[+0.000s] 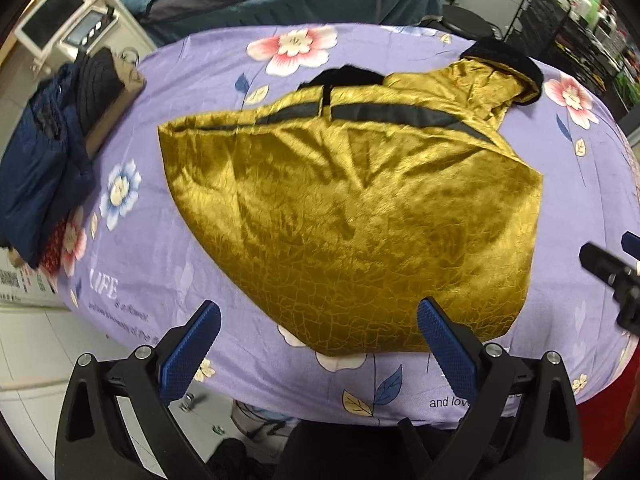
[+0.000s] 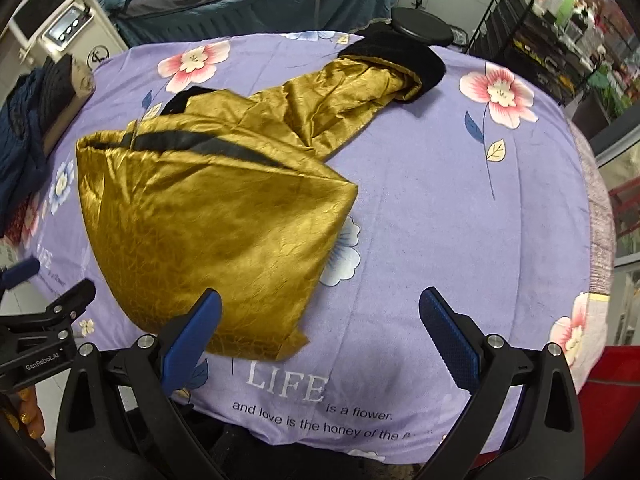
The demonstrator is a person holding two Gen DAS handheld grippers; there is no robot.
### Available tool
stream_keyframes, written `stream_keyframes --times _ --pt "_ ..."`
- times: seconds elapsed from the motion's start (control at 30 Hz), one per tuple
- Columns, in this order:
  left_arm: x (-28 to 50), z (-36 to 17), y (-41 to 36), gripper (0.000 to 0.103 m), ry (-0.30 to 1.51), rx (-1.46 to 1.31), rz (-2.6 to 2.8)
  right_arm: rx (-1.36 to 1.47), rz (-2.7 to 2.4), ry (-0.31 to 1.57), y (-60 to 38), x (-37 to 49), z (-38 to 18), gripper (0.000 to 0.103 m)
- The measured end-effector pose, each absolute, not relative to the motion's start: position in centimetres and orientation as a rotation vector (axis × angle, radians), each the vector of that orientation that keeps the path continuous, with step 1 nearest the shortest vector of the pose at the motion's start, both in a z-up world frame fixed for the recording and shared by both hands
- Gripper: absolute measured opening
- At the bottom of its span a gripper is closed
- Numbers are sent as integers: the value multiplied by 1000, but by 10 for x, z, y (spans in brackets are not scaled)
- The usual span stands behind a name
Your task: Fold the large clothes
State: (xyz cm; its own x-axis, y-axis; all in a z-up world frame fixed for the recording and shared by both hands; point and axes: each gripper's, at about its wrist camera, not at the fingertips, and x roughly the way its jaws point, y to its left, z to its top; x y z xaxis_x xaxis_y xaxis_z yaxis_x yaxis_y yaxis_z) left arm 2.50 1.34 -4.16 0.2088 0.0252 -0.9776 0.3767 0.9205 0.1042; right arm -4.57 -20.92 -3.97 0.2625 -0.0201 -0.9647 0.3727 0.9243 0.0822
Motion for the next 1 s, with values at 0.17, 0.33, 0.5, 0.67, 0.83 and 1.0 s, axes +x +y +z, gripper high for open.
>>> stream_keyframes --times 0.17,0.33,0.5,0.67,0.83,1.0 --pt "46 -63 31 96 1458 239 -268 572 -167 1243 -261 -6 -69 97" --pt "86 -62 36 97 1360 297 -249 601 17 1250 -265 81 -96 97" --pt "113 -74 45 96 1437 238 -220 670 126 1287 -247 156 -129 97" --pt "112 -86 48 96 1454 250 -233 570 180 1394 -204 180 -163 52" --pt "129 -69 56 96 1383 215 -281 552 238 1266 -199 126 -129 22" --pt "170 -40 39 96 1289 176 -356 581 155 1182 -223 32 -87 16"
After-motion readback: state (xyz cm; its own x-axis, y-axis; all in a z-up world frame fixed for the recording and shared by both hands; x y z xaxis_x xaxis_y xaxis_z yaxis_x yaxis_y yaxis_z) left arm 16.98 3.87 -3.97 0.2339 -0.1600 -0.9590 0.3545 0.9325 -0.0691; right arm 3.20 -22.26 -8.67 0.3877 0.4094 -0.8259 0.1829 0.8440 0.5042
